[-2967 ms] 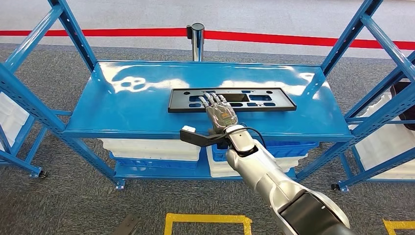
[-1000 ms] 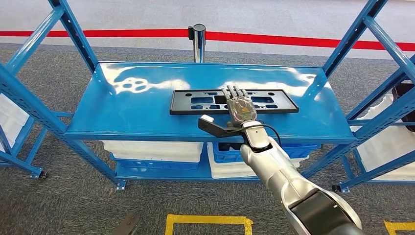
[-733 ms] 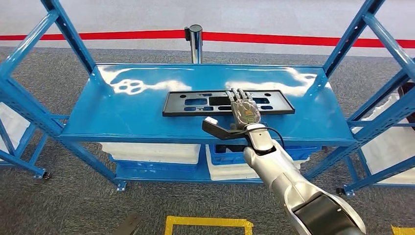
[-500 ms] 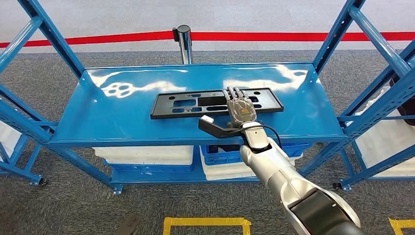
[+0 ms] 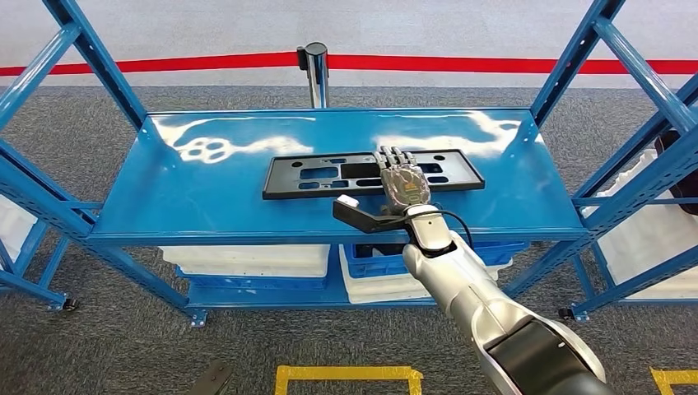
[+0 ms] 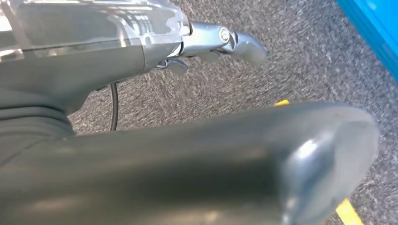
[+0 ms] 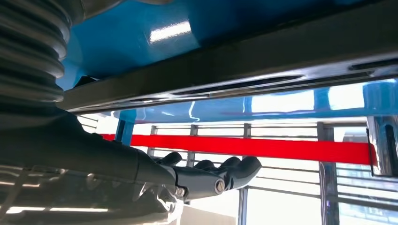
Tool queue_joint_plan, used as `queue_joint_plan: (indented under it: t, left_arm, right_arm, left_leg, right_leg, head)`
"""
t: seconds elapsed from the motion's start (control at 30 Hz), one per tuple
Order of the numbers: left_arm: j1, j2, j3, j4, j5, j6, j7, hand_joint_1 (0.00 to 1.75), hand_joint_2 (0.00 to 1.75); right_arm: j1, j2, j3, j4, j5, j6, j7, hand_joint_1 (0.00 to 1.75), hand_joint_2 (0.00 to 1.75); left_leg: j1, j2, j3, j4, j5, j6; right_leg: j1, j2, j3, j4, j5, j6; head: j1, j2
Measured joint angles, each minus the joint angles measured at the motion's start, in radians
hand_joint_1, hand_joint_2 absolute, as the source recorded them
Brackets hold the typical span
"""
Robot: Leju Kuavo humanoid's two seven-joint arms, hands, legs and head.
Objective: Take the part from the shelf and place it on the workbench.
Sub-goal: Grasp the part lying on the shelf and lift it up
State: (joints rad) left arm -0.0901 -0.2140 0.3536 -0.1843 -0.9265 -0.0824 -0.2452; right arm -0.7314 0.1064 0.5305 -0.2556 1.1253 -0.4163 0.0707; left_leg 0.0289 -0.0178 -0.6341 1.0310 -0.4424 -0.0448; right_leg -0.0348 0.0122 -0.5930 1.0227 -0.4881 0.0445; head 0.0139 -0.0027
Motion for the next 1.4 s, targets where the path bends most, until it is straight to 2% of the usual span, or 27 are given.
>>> queue_joint_plan:
  t: [0.13,0.27,0.33,0.4,0.47,0.5,0.53,0.57,0.6,0.63,0.67,0.73,0.83,0.87,0.9,0.97,1.0,1.03,1.07,1.1,1.13,1.17,1.2,1.23,1.33,1.37,1.4]
  left_arm:
    - [0.000,0.000,0.000,0.000,-0.002,0.000,0.000,0.00,0.00]
    - [0.000,0.000,0.001,0.000,-0.004,0.000,0.000,0.00,0.00]
    - [0.000,0.000,0.001,0.000,-0.004,0.000,-0.001,0.00,0.00]
    - [-0.001,0.000,0.001,0.000,-0.004,0.000,-0.001,0.00,0.00]
    - [-0.001,0.000,0.002,0.000,-0.004,0.000,-0.001,0.00,0.00]
    - [-0.001,0.000,0.002,0.000,-0.004,0.000,-0.001,0.00,0.00]
    - [-0.001,0.000,0.003,0.000,-0.005,0.000,-0.001,0.00,0.00]
    - [-0.001,0.000,0.003,0.000,-0.005,0.000,-0.001,0.00,0.00]
    - [-0.001,0.000,0.004,0.000,-0.005,0.000,-0.001,0.00,0.00]
    - [-0.001,0.000,0.004,0.000,-0.005,0.000,-0.002,0.00,0.00]
    - [-0.001,0.000,0.004,0.000,-0.005,0.000,-0.002,0.00,0.00]
    - [-0.001,0.000,0.005,0.000,-0.005,0.000,-0.002,0.00,0.00]
    - [-0.001,0.000,0.005,0.000,-0.006,0.000,-0.003,0.00,0.00]
    - [-0.002,0.000,0.005,0.000,-0.006,0.000,-0.003,0.00,0.00]
    - [-0.002,0.000,0.005,0.000,-0.007,0.000,-0.003,0.00,0.00]
    - [-0.001,0.000,0.005,0.000,-0.007,0.000,-0.004,0.00,0.00]
    - [-0.001,0.000,0.005,0.000,-0.007,0.000,-0.003,0.00,0.00]
    - [-0.001,0.000,0.005,0.000,-0.007,0.000,-0.003,0.00,0.00]
    - [-0.001,0.000,0.005,0.000,-0.007,0.000,-0.003,0.00,0.00]
    - [-0.001,0.000,0.005,0.000,-0.007,0.000,-0.003,0.00,0.00]
    - [-0.002,0.000,0.005,0.000,-0.007,0.000,-0.003,0.00,0.00]
    - [-0.002,-0.001,0.005,0.000,-0.007,-0.001,-0.003,0.00,0.00]
    - [-0.003,-0.003,0.005,0.000,-0.008,-0.001,-0.003,0.00,0.00]
    - [-0.003,-0.004,0.006,0.001,-0.008,-0.002,-0.003,0.00,0.00]
    - [-0.001,-0.005,0.009,0.000,-0.008,-0.004,-0.003,0.00,0.00]
    - [-0.001,-0.005,0.009,0.000,-0.008,-0.004,-0.003,0.00,0.00]
    - [-0.002,-0.005,0.010,0.000,-0.008,-0.004,-0.004,0.00,0.00]
  right_arm:
    - [0.000,0.000,-0.003,0.000,0.002,0.000,-0.003,0.00,1.75]
    - [0.000,0.001,-0.006,0.000,0.003,-0.001,-0.004,0.00,1.75]
    - [-0.002,0.001,-0.006,0.000,0.004,-0.001,-0.004,0.00,1.75]
    - [-0.003,0.001,-0.007,0.000,0.005,-0.002,-0.004,0.00,1.75]
    - [0.001,0.001,-0.007,0.000,0.006,-0.001,-0.004,0.00,1.75]
    - [0.004,0.001,-0.007,0.000,0.007,-0.001,-0.004,0.00,1.75]
    - [0.006,0.001,-0.008,0.000,0.007,-0.001,-0.004,0.00,1.75]
    - [0.007,0.000,-0.008,0.000,0.007,-0.001,-0.004,0.00,1.75]
    - [0.006,0.000,-0.008,0.000,0.007,-0.001,-0.003,0.00,1.75]
    - [0.005,0.000,-0.008,0.000,0.008,-0.002,-0.003,0.00,1.75]
    - [0.004,0.000,-0.008,0.000,0.008,-0.002,-0.003,0.00,1.75]
    - [0.005,0.000,-0.009,0.000,0.009,-0.002,-0.003,0.00,1.75]
    - [0.004,-0.001,-0.012,0.000,0.010,-0.002,-0.002,0.00,1.75]
    - [0.003,-0.001,-0.014,0.000,0.010,-0.002,-0.002,0.00,1.75]
    - [0.002,0.000,-0.014,0.000,0.011,-0.002,-0.003,0.00,1.75]
    - [0.002,0.000,-0.015,0.000,0.011,-0.002,-0.004,0.00,1.75]
    - [0.003,0.000,-0.015,0.000,0.011,-0.002,-0.004,0.00,1.75]
    - [0.004,0.000,-0.015,0.000,0.011,-0.002,-0.005,0.00,1.75]
    - [0.005,0.000,-0.016,0.000,0.011,-0.002,-0.005,0.00,1.75]
    - [0.005,0.000,-0.017,0.000,0.012,-0.002,-0.006,0.00,1.75]
    - [0.004,0.000,-0.019,0.000,0.012,-0.002,-0.007,0.00,1.75]
    - [0.003,0.000,-0.021,0.000,0.012,-0.002,-0.007,0.00,1.75]
    - [0.002,0.000,-0.022,0.000,0.013,-0.002,-0.008,0.00,1.75]
    - [0.001,0.000,-0.022,0.000,0.013,-0.002,-0.008,0.00,1.75]
    - [0.001,0.000,-0.022,0.000,0.013,-0.003,-0.009,0.00,1.75]
    - [0.001,0.000,-0.023,0.000,0.013,-0.003,-0.010,0.00,1.75]
    - [0.000,0.000,-0.023,0.000,0.013,-0.002,-0.013,0.00,1.75]
  left_leg:
    - [-0.003,0.000,-0.004,0.012,-0.007,0.010]
    - [-0.007,0.000,-0.006,0.020,-0.013,0.025]
    - [-0.003,0.004,0.001,0.010,-0.010,0.034]
    - [0.001,0.007,0.007,0.002,-0.008,0.041]
    - [-0.001,0.008,0.008,0.002,-0.010,0.044]
    - [-0.002,0.007,0.009,0.003,-0.011,0.045]
    - [-0.002,0.006,0.010,0.004,-0.013,0.045]
    - [-0.001,0.005,0.012,0.006,-0.015,0.043]
    - [-0.001,0.004,0.015,0.008,-0.019,0.040]
    - [-0.003,0.003,0.016,0.012,-0.024,0.035]
    - [-0.005,0.003,0.016,0.015,-0.028,0.030]
    - [-0.008,0.003,0.016,0.016,-0.030,0.022]
    - [-0.006,0.007,0.017,0.023,-0.040,0.011]
    - [-0.005,0.009,0.007,0.051,-0.058,0.008]
    - [-0.005,0.010,-0.014,0.102,-0.084,0.006]
    - [-0.004,0.011,-0.079,0.240,-0.140,0.004]
    - [-0.002,0.011,-0.104,0.289,-0.151,0.003]
    - [0.001,0.011,-0.113,0.301,-0.142,0.000]
    - [0.005,0.011,-0.102,0.272,-0.114,-0.002]
    - [0.010,0.012,-0.075,0.207,-0.074,-0.007]
    - [0.013,0.012,-0.045,0.143,-0.046,-0.016]
    - [0.016,0.012,-0.022,0.090,-0.029,-0.019]
    - [0.017,0.011,-0.010,0.059,-0.024,-0.019]
    - [0.015,0.009,-0.009,0.053,-0.032,-0.016]
    - [0.011,0.007,-0.011,0.050,-0.033,0.011]
    - [0.009,0.007,-0.010,0.049,-0.033,0.019]
    - [0.008,0.007,-0.009,0.048,-0.033,0.025]
  right_leg:
    - [-0.003,0.000,0.003,0.000,-0.002,0.007]
    - [-0.007,0.000,0.010,-0.007,-0.002,0.022]
    - [-0.006,-0.002,0.005,0.006,-0.013,0.027]
    - [-0.002,-0.004,-0.040,0.097,-0.061,0.026]
    - [0.001,-0.004,-0.112,0.230,-0.111,0.025]
    - [0.002,-0.004,-0.136,0.267,-0.115,0.025]
    - [0.002,-0.004,-0.142,0.266,-0.098,0.024]
    - [0.002,-0.004,-0.128,0.225,-0.063,0.023]
    - [0.002,-0.005,-0.100,0.157,-0.022,0.022]
    - [0.004,-0.005,-0.071,0.092,0.007,0.020]
    - [0.006,-0.004,-0.048,0.045,0.023,0.017]
    - [0.012,-0.002,-0.032,0.019,0.019,0.011]
    - [0.005,-0.002,-0.026,0.014,0.018,-0.006]
    - [0.001,-0.002,-0.022,0.012,0.018,-0.013]
    - [-0.002,-0.003,-0.018,0.011,0.017,-0.018]
    - [-0.003,-0.005,-0.013,0.011,0.013,-0.024]
    - [-0.004,-0.005,-0.011,0.012,0.011,-0.024]
    - [-0.006,-0.005,-0.007,0.012,0.009,-0.022]
    - [-0.010,-0.004,-0.003,0.013,0.005,-0.018]
    - [-0.014,-0.003,0.002,0.015,0.000,-0.011]
    - [-0.017,-0.002,0.006,0.018,-0.005,-0.003]
    - [-0.017,-0.001,0.007,0.022,-0.010,0.004]
    - [-0.015,-0.001,0.007,0.024,-0.013,0.011]
    - [-0.013,0.000,0.007,0.022,-0.013,0.015]
    - [-0.014,-0.002,0.007,0.018,-0.016,0.021]
    - [-0.014,-0.003,-0.005,0.041,-0.031,0.021]
    - [-0.011,-0.004,-0.029,0.087,-0.056,0.019]
  head:
    - [0.000,0.000]
    - [0.000,0.000]
    - [0.003,0.000]
    - [0.012,0.000]
    - [0.019,0.000]
    - [0.020,0.000]
    - [0.023,0.000]
    - [0.025,0.000]
    - [0.029,0.000]
    - [0.032,0.000]
    - [0.033,0.000]
    - [0.030,0.000]
    - [0.021,0.000]
    - [0.015,0.000]
    - [0.008,0.000]
    - [-0.001,0.000]
    - [-0.003,0.000]
    - [-0.003,0.000]
    - [-0.004,0.000]
    - [-0.004,0.000]
    - [-0.006,0.000]
    - [-0.010,0.000]
    - [-0.012,0.000]
    - [-0.012,0.000]
    - [-0.004,0.000]
    - [-0.001,0.000]
    - [0.004,0.000]
